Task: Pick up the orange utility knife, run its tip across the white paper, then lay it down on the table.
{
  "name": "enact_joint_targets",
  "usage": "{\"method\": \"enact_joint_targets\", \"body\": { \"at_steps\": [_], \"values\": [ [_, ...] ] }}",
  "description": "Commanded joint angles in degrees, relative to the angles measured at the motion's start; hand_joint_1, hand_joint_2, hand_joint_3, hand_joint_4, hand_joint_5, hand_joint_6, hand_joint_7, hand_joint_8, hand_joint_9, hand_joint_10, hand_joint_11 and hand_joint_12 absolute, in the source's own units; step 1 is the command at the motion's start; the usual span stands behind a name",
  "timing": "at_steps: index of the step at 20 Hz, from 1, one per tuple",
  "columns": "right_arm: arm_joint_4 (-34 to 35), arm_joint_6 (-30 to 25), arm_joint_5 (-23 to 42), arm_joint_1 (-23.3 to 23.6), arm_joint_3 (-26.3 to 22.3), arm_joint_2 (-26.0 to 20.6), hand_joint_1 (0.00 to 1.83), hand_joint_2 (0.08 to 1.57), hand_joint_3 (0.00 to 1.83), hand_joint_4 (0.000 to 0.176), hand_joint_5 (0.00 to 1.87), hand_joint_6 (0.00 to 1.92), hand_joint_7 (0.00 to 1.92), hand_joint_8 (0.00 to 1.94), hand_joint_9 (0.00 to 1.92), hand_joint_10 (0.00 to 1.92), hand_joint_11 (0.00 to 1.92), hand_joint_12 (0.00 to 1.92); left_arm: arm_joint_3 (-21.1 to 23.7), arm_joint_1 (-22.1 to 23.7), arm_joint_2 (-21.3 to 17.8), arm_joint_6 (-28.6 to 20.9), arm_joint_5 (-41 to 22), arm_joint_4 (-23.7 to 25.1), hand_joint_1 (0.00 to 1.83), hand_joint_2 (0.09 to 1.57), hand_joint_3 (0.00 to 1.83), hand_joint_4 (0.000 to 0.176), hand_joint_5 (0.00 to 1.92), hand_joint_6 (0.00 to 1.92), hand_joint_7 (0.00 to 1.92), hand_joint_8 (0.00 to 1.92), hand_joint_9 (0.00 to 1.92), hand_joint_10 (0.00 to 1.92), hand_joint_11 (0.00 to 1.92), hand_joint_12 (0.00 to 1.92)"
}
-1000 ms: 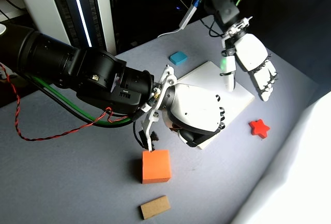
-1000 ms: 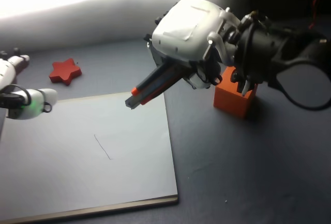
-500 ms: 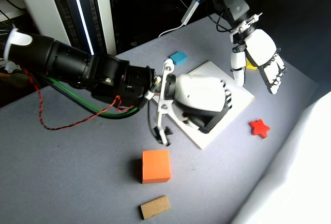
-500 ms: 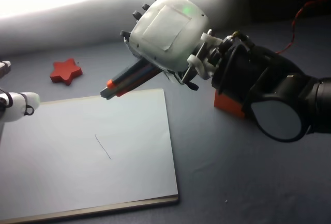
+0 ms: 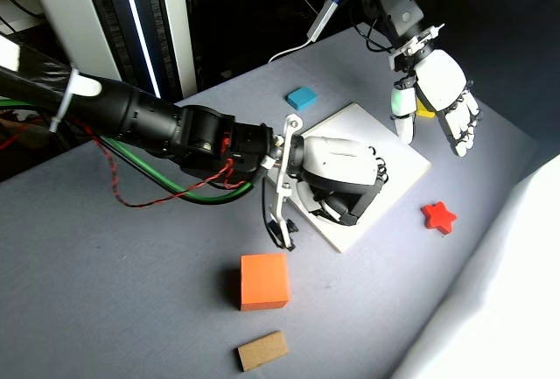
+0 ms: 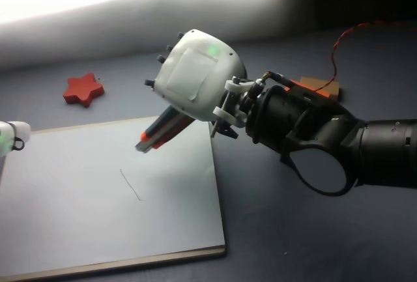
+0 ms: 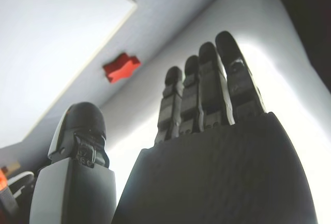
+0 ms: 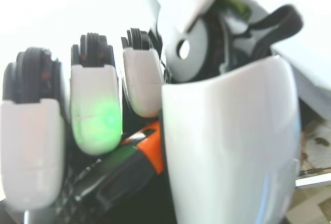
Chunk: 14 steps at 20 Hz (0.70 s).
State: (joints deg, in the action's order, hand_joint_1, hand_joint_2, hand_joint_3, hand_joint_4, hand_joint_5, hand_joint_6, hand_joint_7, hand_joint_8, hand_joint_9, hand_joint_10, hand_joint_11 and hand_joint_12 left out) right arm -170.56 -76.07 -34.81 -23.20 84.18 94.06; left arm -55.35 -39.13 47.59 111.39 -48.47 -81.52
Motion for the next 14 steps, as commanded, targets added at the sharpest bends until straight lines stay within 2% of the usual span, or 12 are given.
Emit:
{"method": "enact_joint_targets", "body": {
  "at_steps": [1, 6, 8, 11, 14],
  "values": [
    [-2.0, 0.8, -5.7, 0.2, 0.1, 0.2, 1.53, 1.03, 0.65, 0.176, 1.49, 1.92, 1.73, 1.94, 1.87, 1.92, 1.92, 1.92, -0.5, -0.1, -0.6, 0.2, -4.0, 2.9, 0.17, 1.31, 0.0, 0.012, 0.12, 0.0, 0.14, 0.0, 0.19, 0.01, 0.0, 0.66],
    [-2.0, 1.6, -3.9, 0.4, 0.7, 1.9, 1.55, 1.04, 0.63, 0.176, 1.51, 1.92, 1.76, 1.94, 1.88, 1.92, 1.92, 1.92, -0.5, -0.6, -1.0, 0.2, -4.0, 2.9, 0.12, 1.31, 0.0, 0.019, 0.1, 0.0, 0.13, 0.0, 0.19, 0.0, 0.0, 0.66],
    [-2.0, 1.7, -3.8, 0.6, 0.7, 3.1, 1.53, 1.04, 0.63, 0.176, 1.48, 1.92, 1.74, 1.94, 1.87, 1.92, 1.92, 1.92, -0.4, -0.6, -1.0, 0.2, -4.0, 2.9, 0.12, 1.32, 0.0, 0.016, 0.12, 0.01, 0.13, 0.0, 0.2, 0.0, 0.0, 0.71],
    [-2.0, 1.9, -3.5, 0.4, 0.7, 3.4, 1.54, 1.03, 0.63, 0.176, 1.49, 1.92, 1.73, 1.94, 1.87, 1.92, 1.92, 1.92, -0.4, -0.6, -1.1, 0.2, -4.0, 2.9, 0.11, 1.32, 0.0, 0.019, 0.11, 0.0, 0.14, 0.0, 0.2, 0.0, 0.0, 0.67],
    [-2.0, 2.3, -4.0, 0.6, 0.7, 3.2, 1.53, 1.05, 0.62, 0.176, 1.51, 1.92, 1.75, 1.94, 1.89, 1.92, 1.92, 1.92, -0.4, -0.4, -1.1, 0.2, -4.0, 2.9, 0.15, 1.31, 0.0, 0.012, 0.12, 0.0, 0.16, 0.0, 0.2, 0.0, 0.0, 0.7]
  ]
}}
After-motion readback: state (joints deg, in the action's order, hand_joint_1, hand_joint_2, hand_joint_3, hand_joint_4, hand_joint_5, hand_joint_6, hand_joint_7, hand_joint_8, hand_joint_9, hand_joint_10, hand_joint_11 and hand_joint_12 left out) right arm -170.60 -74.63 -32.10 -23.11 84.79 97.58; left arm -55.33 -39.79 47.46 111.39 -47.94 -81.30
